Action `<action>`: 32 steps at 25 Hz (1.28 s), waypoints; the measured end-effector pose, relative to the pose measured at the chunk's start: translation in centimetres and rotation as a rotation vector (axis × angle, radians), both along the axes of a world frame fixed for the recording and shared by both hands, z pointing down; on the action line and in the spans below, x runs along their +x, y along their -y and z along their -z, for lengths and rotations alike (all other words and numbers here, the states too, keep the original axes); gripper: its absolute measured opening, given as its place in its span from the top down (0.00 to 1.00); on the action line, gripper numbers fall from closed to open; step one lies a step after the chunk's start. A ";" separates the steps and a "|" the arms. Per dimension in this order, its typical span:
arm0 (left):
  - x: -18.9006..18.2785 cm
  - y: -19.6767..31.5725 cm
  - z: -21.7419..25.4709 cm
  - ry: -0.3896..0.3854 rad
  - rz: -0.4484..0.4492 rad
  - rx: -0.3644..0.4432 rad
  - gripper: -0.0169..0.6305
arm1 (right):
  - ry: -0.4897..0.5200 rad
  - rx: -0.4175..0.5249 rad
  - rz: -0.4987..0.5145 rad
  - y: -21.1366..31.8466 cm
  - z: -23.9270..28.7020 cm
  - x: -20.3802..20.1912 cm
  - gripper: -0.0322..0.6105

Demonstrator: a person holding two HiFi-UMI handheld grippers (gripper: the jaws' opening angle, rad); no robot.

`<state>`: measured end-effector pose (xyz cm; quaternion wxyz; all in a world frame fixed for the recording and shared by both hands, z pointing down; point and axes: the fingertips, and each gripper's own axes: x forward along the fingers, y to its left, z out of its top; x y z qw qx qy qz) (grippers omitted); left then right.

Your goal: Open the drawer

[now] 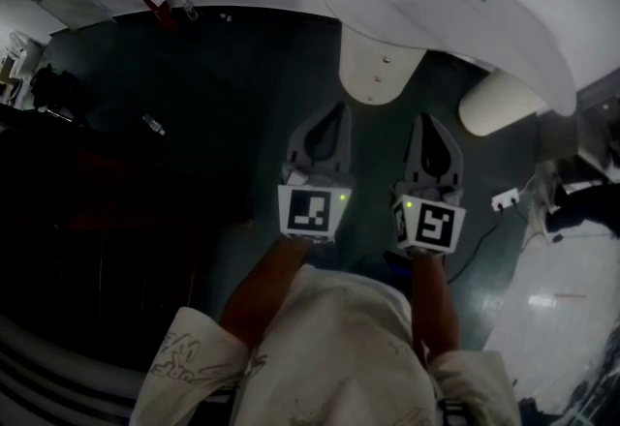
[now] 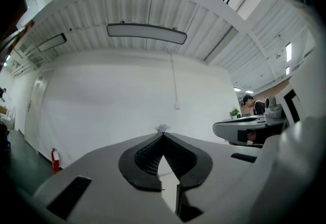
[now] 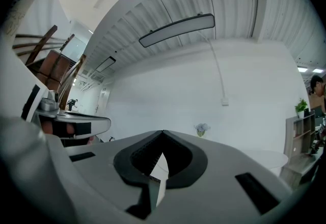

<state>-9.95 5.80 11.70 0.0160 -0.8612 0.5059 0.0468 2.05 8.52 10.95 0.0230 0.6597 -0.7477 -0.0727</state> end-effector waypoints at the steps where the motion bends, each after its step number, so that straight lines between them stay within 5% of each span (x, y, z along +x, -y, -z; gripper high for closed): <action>1: -0.1 0.5 0.0 0.003 -0.004 0.001 0.97 | -0.002 0.002 -0.005 0.5 0.0 0.0 0.94; 8: 1.3 4.3 -1.5 0.021 -0.016 -0.017 0.97 | 0.003 -0.022 -0.022 4.1 -1.5 1.2 0.95; 21: 9.4 11.3 -4.2 0.060 0.027 -0.063 0.97 | 0.031 -0.052 0.033 11.7 -4.2 8.2 0.95; 32: 12.8 16.3 -8.8 0.053 0.036 -0.104 0.97 | 0.059 -0.136 0.042 17.2 -10.8 10.7 0.94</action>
